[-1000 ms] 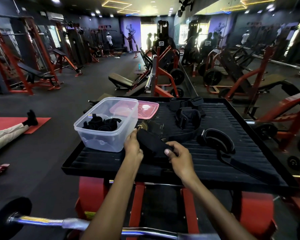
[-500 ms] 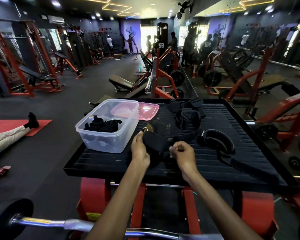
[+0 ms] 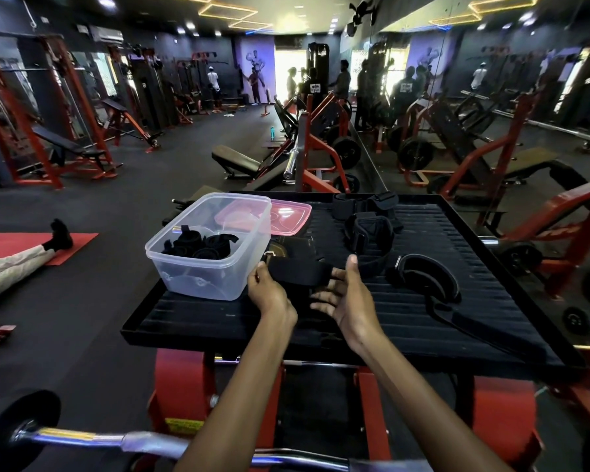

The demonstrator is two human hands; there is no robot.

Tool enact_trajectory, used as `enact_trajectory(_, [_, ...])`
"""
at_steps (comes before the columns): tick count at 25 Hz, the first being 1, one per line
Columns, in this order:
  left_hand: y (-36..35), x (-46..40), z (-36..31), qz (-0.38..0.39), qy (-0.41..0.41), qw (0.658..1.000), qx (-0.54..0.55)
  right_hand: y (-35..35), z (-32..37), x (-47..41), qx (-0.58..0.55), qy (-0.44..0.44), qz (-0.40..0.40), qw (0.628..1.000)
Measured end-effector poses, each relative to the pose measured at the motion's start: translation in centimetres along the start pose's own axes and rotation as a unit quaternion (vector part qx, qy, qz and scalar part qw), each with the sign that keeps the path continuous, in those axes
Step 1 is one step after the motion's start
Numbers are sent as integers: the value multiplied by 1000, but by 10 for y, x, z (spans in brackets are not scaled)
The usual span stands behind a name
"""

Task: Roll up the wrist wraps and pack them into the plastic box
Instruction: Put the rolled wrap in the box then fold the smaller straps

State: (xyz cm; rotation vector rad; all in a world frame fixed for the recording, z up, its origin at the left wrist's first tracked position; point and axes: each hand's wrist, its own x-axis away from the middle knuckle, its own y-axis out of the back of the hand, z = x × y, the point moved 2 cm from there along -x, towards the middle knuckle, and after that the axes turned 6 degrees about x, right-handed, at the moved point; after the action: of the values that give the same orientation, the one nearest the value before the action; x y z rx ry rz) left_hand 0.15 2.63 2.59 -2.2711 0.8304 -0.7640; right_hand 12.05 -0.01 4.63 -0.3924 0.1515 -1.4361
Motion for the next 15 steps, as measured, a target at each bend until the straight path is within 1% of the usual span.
enact_trajectory(2, [2, -6, -3, -10, -8, 1000, -6, 3, -1, 3, 22, 35, 9, 999])
enact_trajectory(4, [5, -10, -6, -20, -15, 1000, -4, 9, -3, 1, 40, 67, -11, 997])
enact_trajectory(6, [5, -9, -9, -24, -4, 1000, -2, 13, -5, 1, 45, 70, -21, 996])
enact_trajectory(8, [4, -6, -8, -13, 25, 1000, 1, 15, -8, -3, 37, 39, -30, 998])
enact_trajectory(11, [1, -3, -3, 22, 60, 998, 12, 17, -16, -12, 20, -31, -47, 998])
enact_trajectory(13, [-1, 0, 0, 26, 59, 998, 8, 16, -22, -18, 5, -72, -35, 997])
enact_trajectory(15, [1, 5, 3, 16, 32, 999, -6, 14, -28, -20, 3, -87, -27, 996])
